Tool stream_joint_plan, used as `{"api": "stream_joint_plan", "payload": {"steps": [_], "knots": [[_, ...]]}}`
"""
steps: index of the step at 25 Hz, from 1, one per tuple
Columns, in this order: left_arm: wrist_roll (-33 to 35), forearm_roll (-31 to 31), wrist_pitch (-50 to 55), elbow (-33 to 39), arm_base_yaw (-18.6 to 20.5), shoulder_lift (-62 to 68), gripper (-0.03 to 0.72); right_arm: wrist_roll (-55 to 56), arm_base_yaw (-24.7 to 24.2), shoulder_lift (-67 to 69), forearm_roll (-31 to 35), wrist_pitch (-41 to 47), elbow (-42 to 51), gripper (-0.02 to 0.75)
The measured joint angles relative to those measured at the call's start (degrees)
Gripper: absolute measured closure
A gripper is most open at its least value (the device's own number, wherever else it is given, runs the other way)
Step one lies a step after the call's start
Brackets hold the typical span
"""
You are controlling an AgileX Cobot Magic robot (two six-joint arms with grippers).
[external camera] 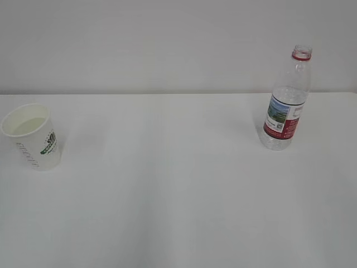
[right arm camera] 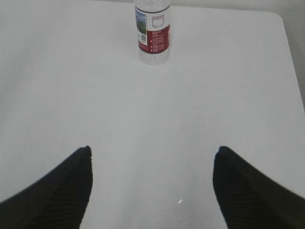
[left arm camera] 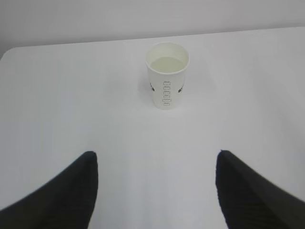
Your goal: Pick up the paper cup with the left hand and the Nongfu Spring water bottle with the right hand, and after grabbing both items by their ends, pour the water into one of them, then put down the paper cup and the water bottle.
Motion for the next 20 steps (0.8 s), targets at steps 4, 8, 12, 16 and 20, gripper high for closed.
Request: {"api": "stream_joint_plan", "payload": {"steps": [4, 8, 12, 16, 20], "knots": [[0.10, 0.00, 1.79, 1.89, 0.00, 0.00, 0.132, 0.46, 0.00, 0.00, -1.07, 3.64, 0.00, 0.145], [0.10, 0.00, 3.18, 2.28, 0.00, 0.00, 0.133, 1.27, 0.00, 0.00, -1.31, 5.27, 2.07, 0.145], [0.10, 0.00, 4.67, 2.90, 0.00, 0.00, 0.139, 1.80, 0.00, 0.00, -0.62, 5.55, 2.82, 0.145], [0.10, 0.00, 4.72, 3.03, 0.00, -0.13, 0.139, 1.80, 0.00, 0.00, -0.48, 5.55, 2.82, 0.145], [0.10, 0.00, 4.72, 3.03, 0.00, -0.35, 0.154, 1.91, 0.00, 0.00, -0.48, 5.55, 2.82, 0.147]]}}
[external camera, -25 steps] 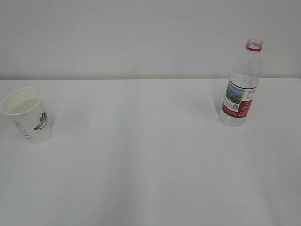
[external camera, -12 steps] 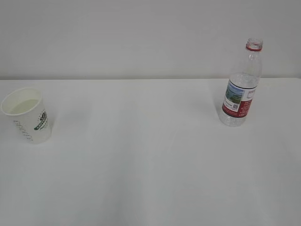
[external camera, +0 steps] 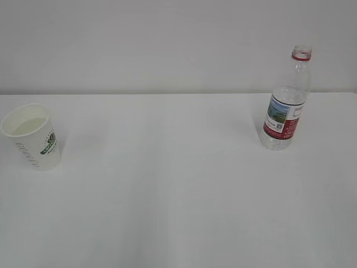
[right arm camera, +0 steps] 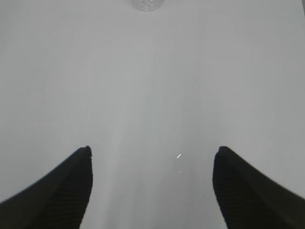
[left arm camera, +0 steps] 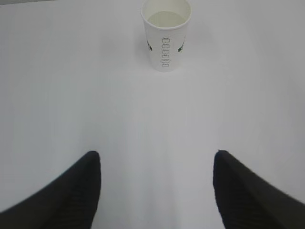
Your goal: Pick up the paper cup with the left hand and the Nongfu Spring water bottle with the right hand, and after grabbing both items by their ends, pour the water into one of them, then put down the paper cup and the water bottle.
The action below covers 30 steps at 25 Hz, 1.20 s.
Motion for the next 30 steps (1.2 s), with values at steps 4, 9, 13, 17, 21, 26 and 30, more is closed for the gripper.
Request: {"api": "stream_joint_plan", "payload": {"steps": [4, 9, 13, 17, 21, 26, 30], "knots": [[0.00, 0.00, 0.00, 0.00, 0.00, 0.00, 0.157, 0.00, 0.00, 0.00, 0.00, 0.00, 0.00, 0.148], [0.00, -0.21, 0.00, 0.00, 0.00, 0.00, 0.157, 0.00, 0.00, 0.00, 0.08, 0.00, 0.00, 0.148], [0.00, 1.06, 0.00, 0.00, 0.00, 0.00, 0.161, 0.00, 0.00, 0.00, 0.08, 0.00, 0.00, 0.148], [0.00, 1.95, 0.00, 0.00, 0.00, 0.00, 0.176, 0.00, 0.00, 0.00, 0.08, 0.00, 0.00, 0.148], [0.00, 2.06, 0.00, 0.00, 0.00, 0.00, 0.181, 0.00, 0.00, 0.00, 0.08, 0.00, 0.00, 0.148], [0.02, 2.06, 0.00, 0.00, 0.00, 0.00, 0.183, 0.00, 0.00, 0.00, 0.08, 0.00, 0.00, 0.148], [0.02, 2.06, 0.00, 0.00, 0.00, -0.24, 0.183, 0.00, 0.00, 0.00, 0.08, 0.00, 0.00, 0.148]]}}
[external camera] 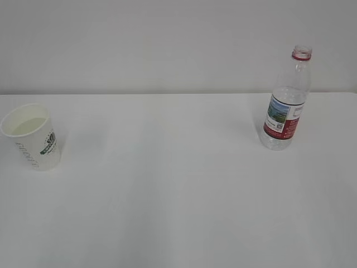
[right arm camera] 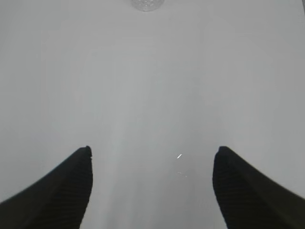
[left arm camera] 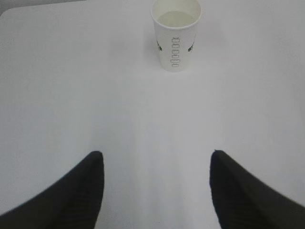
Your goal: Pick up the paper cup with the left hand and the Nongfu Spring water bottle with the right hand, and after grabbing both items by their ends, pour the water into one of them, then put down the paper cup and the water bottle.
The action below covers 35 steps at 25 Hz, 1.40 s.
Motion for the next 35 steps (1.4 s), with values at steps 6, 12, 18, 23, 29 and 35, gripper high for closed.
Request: {"api": "stream_joint_plan", "payload": {"steps": [6, 12, 18, 23, 29, 35], "knots": [[0.00, 0.00, 0.00, 0.00, 0.00, -4.65, 0.183, 0.07, 0.00, -0.59, 0.00, 0.00, 0.00, 0.148], [0.00, -0.11, 0.00, 0.00, 0.00, -4.64, 0.185, 0.07, 0.00, -5.72, 0.00, 0.00, 0.10, 0.148], [0.00, -0.11, 0.00, 0.00, 0.00, -4.64, 0.185, 0.07, 0.00, -10.67, 0.00, 0.23, 0.10, 0.149], [0.00, -0.11, 0.00, 0.00, 0.00, -4.64, 0.187, 0.07, 0.00, -13.07, 0.00, 0.35, 0.10, 0.149], [0.00, -0.11, 0.00, 0.00, 0.00, -4.64, 0.193, 0.07, 0.00, -13.12, 0.00, 0.38, 0.10, 0.148], [0.00, -0.34, 0.00, 0.00, 0.00, -4.64, 0.208, 0.07, 0.00, -13.12, 0.05, 0.38, 0.10, 0.148]]}}
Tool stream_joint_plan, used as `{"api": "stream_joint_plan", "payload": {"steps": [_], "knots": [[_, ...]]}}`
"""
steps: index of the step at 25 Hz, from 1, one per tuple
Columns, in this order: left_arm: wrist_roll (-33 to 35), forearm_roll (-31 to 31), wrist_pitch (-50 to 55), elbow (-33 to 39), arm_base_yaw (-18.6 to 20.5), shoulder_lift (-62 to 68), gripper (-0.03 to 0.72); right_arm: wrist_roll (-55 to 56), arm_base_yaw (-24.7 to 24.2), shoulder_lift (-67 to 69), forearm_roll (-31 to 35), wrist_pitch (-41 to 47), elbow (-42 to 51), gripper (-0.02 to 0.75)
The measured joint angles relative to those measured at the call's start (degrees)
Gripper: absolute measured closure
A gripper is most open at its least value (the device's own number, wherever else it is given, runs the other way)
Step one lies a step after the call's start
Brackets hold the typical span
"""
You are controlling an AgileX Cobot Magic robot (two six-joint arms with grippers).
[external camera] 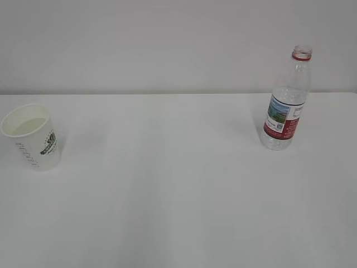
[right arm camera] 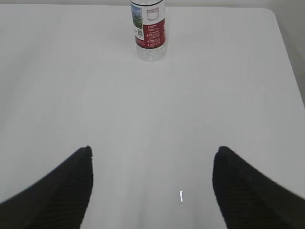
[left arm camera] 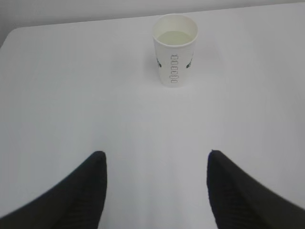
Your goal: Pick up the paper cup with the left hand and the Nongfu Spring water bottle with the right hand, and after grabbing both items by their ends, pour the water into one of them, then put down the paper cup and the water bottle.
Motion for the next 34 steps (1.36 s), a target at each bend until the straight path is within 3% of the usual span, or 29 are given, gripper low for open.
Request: {"api": "stream_joint_plan", "payload": {"steps": [34], "knots": [[0.00, -1.60, 0.00, 0.00, 0.00, 0.00, 0.228, 0.00, 0.00, 0.00, 0.08, 0.10, 0.00, 0.149]]}}
